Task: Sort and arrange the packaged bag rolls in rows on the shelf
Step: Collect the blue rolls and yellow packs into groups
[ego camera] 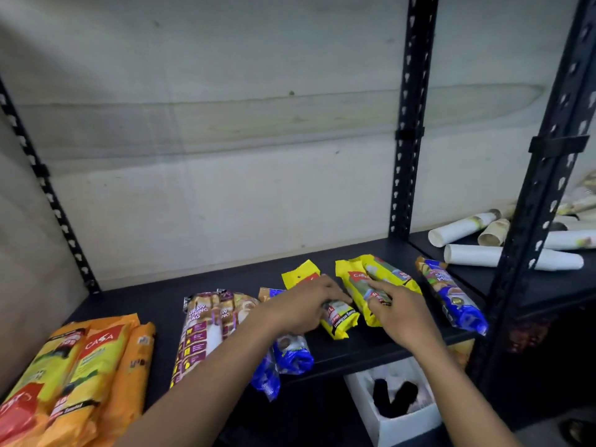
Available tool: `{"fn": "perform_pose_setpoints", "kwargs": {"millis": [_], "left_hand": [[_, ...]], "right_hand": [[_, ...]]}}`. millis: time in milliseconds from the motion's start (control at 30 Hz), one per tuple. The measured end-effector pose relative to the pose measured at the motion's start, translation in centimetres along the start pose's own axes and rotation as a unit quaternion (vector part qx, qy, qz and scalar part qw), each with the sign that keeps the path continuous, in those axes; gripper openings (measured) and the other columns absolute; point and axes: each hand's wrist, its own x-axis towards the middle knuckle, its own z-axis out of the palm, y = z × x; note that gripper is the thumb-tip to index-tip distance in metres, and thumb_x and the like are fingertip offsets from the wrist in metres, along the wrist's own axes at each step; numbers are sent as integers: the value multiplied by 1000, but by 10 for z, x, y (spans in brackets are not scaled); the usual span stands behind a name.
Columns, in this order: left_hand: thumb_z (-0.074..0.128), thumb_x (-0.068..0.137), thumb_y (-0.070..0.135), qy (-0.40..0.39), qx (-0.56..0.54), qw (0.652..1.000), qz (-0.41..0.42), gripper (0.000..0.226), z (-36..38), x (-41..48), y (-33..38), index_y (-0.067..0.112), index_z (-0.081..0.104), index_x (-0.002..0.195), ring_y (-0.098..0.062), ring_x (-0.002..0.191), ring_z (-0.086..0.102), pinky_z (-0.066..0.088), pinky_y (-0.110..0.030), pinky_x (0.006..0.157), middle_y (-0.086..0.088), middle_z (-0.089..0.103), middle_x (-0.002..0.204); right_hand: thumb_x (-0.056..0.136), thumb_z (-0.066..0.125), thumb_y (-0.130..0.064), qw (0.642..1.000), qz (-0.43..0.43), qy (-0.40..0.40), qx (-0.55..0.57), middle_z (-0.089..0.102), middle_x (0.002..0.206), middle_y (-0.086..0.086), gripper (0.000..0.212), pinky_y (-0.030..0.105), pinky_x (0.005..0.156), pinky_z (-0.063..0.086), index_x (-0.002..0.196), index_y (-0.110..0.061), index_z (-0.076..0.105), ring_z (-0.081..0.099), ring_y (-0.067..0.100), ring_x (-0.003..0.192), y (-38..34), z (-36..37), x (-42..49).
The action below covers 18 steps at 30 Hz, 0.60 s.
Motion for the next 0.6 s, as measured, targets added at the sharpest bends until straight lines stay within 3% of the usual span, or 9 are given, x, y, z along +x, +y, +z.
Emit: {"fn": "perform_pose_setpoints", "kwargs": {"millis": [100, 267, 433, 500, 600], "left_hand": [[53, 91, -1, -24, -4, 1000, 3, 58, 13, 0, 13, 33, 53, 138, -15, 130, 40, 36, -36, 110, 6, 43, 141], [55, 92, 1, -36, -20, 999, 34, 57, 24, 7, 30, 32, 52, 139, -14, 132, 37, 34, -38, 112, 7, 43, 144], [49, 92, -3, -14, -44, 998, 35, 57, 34, 13, 41, 26, 51, 141, -14, 141, 26, 21, -21, 112, 2, 36, 152], [50, 91, -2, -3, -75, 997, 22, 56, 36, 11, 42, 26, 50, 140, -14, 135, 33, 28, -23, 110, 3, 42, 144], [52, 87, 0, 13, -109, 994, 4, 54, 36, 10, 43, 27, 47, 133, -9, 105, 44, 37, -21, 90, 10, 46, 116]], "right_hand": [[93, 63, -29, 1000, 2, 7, -9, 67, 125, 3, 39, 25, 69, 48, 132, -27, 64, 60, 9, 81, 8, -10, -10], [92, 66, -28, 1000, -12, 19, -15, 67, 127, 3, 39, 23, 83, 47, 130, -24, 65, 62, 18, 112, 17, -12, -19], [92, 65, -29, 999, -12, 16, -25, 68, 122, 4, 38, 26, 79, 47, 130, -27, 66, 63, 20, 108, 26, -10, -22], [93, 64, -33, 1000, -12, 11, -24, 64, 123, 5, 38, 27, 83, 46, 131, -28, 64, 59, 20, 114, 30, -8, -22], [95, 59, -39, 1000, -2, 8, -15, 49, 123, 1, 39, 29, 90, 43, 132, -28, 63, 53, 19, 117, 35, -5, -20]]}}
